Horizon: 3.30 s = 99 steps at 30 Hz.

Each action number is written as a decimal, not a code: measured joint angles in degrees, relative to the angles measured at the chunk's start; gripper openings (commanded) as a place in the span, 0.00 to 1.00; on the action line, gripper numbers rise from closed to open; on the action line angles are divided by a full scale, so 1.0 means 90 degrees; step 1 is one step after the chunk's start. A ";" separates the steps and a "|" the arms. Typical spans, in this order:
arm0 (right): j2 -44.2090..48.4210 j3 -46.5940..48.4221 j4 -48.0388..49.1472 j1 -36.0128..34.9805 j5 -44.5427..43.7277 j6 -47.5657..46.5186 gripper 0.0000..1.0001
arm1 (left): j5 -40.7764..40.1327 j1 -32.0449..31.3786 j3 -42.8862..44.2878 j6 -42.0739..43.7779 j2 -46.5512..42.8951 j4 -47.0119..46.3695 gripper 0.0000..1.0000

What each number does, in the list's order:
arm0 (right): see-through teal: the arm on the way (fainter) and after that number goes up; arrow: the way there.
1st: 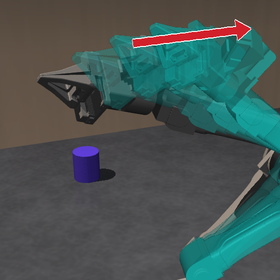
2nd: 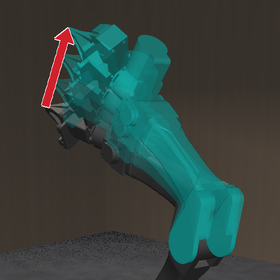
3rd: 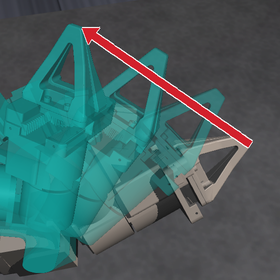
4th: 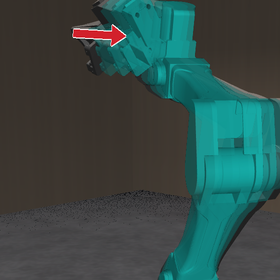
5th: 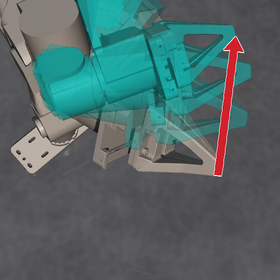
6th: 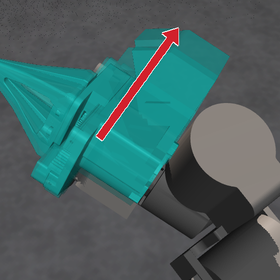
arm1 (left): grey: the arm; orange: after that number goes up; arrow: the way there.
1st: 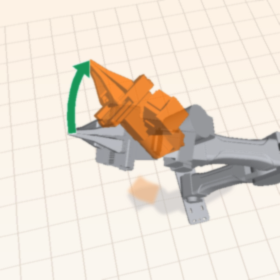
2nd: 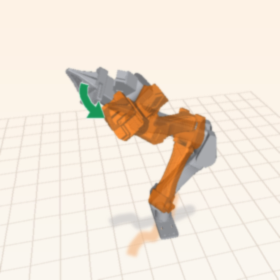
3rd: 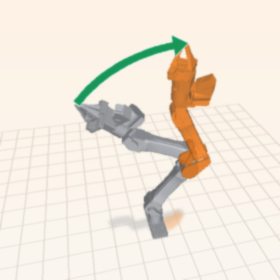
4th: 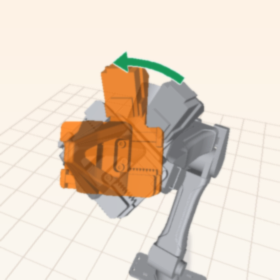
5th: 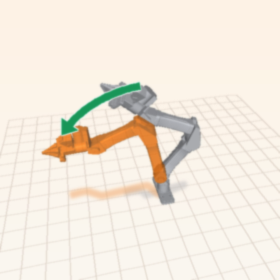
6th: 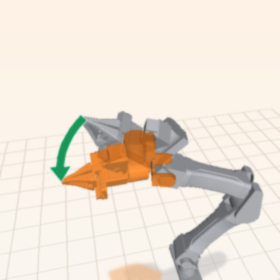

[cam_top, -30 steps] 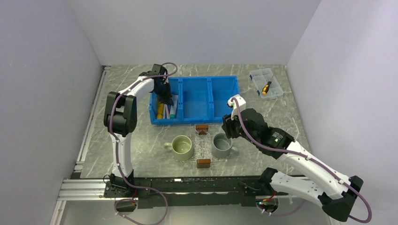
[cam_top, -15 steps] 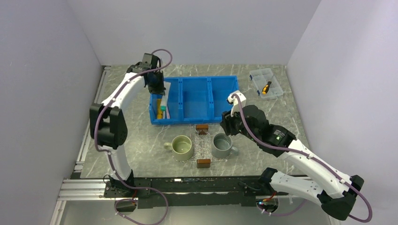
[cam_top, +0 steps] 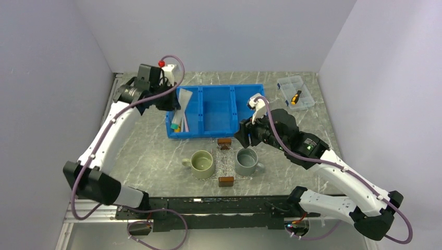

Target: Prepare toiletry sets of a toothbrush and toothpaste on the tray

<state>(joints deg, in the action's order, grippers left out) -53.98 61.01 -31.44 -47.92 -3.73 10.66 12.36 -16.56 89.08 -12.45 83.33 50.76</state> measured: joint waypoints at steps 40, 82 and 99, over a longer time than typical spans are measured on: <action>-0.1979 0.0095 0.1433 0.0114 0.4665 0.1664 0.67 | 0.1642 -0.2854 -0.3444 0.0838 -0.3667 -0.0097 0.00; -0.2225 0.0566 0.0386 -0.0170 0.4437 0.1345 0.00 | 0.0806 -0.2997 -0.3636 0.0882 -0.4342 -0.0823 0.67; -0.2234 0.2659 -0.2421 -0.0143 0.1392 0.0401 0.00 | -0.0884 -0.2997 -0.4211 0.0393 -0.5355 -0.1285 0.99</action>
<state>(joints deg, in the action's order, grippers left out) -74.08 84.95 -53.23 -49.21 8.80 14.26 4.40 -43.53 51.18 -8.91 35.14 39.20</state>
